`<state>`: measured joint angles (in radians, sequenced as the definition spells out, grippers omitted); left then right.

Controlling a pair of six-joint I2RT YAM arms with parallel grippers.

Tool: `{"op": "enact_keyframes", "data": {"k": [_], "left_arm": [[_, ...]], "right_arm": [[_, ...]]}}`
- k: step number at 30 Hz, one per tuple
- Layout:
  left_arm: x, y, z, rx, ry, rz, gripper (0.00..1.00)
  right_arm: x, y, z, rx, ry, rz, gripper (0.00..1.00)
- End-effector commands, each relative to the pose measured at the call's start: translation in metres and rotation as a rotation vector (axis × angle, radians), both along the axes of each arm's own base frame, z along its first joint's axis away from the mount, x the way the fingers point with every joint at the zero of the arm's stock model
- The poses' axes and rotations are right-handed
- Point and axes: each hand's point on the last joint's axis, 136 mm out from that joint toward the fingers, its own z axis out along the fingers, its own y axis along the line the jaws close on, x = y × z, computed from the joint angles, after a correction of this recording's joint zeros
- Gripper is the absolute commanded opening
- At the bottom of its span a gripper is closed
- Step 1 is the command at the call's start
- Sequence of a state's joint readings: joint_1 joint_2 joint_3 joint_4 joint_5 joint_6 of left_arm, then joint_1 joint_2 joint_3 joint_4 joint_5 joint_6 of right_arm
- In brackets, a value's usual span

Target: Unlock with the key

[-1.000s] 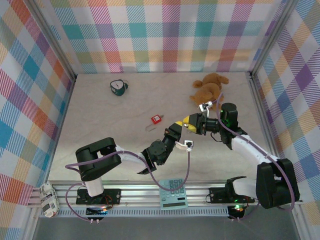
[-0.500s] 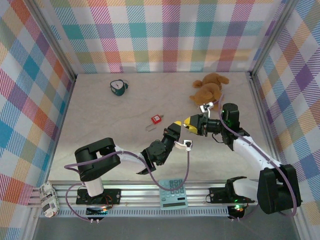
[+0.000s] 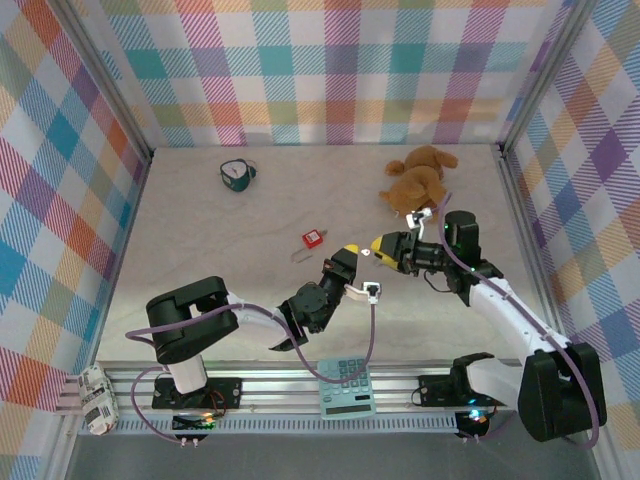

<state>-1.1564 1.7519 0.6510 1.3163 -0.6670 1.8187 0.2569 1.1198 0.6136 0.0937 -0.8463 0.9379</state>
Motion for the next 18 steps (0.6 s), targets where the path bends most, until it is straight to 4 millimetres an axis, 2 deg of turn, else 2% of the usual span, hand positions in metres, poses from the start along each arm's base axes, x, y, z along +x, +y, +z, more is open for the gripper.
{"op": "enact_keyframes", "data": {"k": [1,9,18], "left_arm": [[-0.003,-0.002,0.023,-0.081,-0.03,-0.013,0.0],[-0.003,-0.004,0.018,-0.068,-0.025,-0.013,0.0],[-0.006,-0.009,0.01,-0.056,-0.014,-0.02,0.0]], "right_arm": [[0.0,0.007,0.006,-0.001,-0.029,0.023,0.36],[0.001,0.012,0.003,0.022,-0.017,0.042,0.28],[0.006,0.013,0.011,0.035,-0.042,0.029,0.27]]}}
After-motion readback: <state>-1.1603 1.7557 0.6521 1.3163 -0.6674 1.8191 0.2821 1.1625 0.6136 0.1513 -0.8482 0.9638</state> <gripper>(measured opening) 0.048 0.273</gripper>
